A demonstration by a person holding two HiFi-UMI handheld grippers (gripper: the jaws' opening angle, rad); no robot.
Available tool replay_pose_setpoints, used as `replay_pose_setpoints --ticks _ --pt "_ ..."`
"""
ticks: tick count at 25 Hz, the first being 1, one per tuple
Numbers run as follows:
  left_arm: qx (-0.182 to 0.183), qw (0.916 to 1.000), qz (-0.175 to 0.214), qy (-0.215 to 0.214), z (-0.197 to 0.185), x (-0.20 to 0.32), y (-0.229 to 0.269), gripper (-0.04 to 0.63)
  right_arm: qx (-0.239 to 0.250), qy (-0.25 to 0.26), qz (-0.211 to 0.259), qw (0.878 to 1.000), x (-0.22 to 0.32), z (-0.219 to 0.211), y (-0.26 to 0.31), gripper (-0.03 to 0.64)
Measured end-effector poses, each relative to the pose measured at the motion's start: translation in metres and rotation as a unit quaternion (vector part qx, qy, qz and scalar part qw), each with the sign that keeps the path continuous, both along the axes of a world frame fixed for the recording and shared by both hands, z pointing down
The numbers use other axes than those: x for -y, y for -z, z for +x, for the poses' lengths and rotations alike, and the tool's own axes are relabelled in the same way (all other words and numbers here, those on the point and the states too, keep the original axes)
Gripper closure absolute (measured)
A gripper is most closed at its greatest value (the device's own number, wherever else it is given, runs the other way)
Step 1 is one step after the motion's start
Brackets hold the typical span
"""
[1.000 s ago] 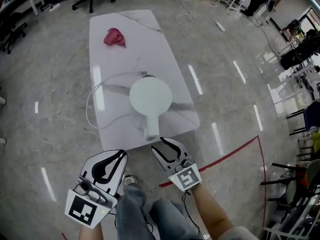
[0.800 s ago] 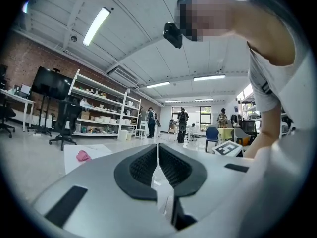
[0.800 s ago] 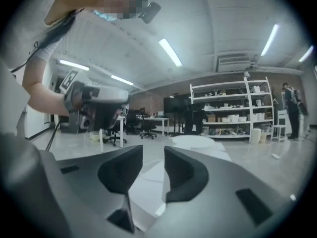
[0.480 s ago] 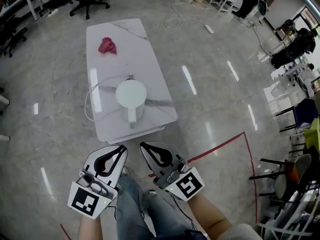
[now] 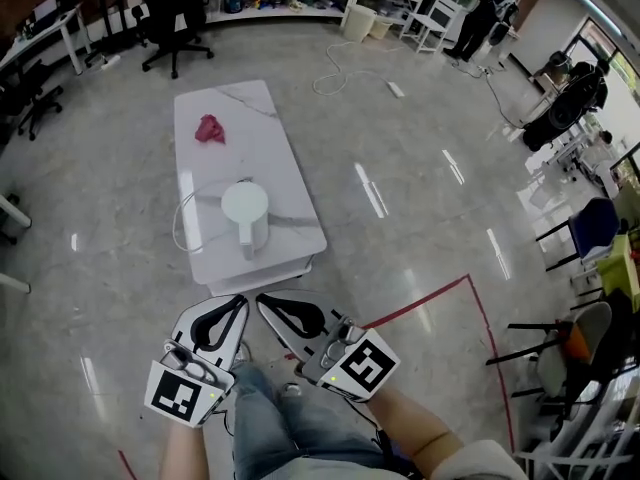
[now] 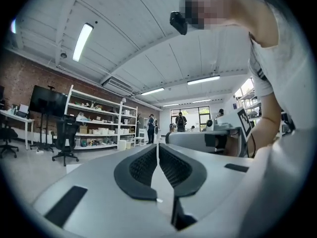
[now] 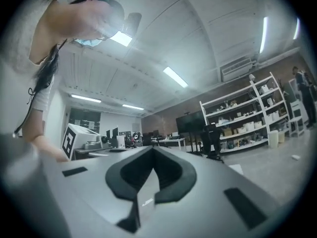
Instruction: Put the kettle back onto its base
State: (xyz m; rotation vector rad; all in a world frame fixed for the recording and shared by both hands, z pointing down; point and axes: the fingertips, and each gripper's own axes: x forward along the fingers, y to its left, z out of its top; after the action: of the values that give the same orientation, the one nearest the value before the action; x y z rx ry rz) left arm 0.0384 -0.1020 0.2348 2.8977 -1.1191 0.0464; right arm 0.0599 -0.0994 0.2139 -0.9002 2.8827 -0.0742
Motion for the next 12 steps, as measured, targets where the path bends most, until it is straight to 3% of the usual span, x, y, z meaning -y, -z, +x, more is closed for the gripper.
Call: replay_pose_setpoints --ticks 3,7,12 --pt "-0.002 0.9997 0.025 0.007 0.005 -0.017 0.023 0.574 -0.013 0.012 0.007 1.0 -0.022 0.002 0.015 0.611" --pt "-0.005 0.9998 0.011 0.017 0.007 -0.041 0.039 0.574 -0.029 0.025 0.009 0.999 -0.05 0.003 0.03 0.611" --pt "-0.019 0.9991 0.027 0.025 0.006 -0.064 0.058 0.574 -0.035 0.039 0.016 0.999 -0.078 0.002 0.038 0.611"
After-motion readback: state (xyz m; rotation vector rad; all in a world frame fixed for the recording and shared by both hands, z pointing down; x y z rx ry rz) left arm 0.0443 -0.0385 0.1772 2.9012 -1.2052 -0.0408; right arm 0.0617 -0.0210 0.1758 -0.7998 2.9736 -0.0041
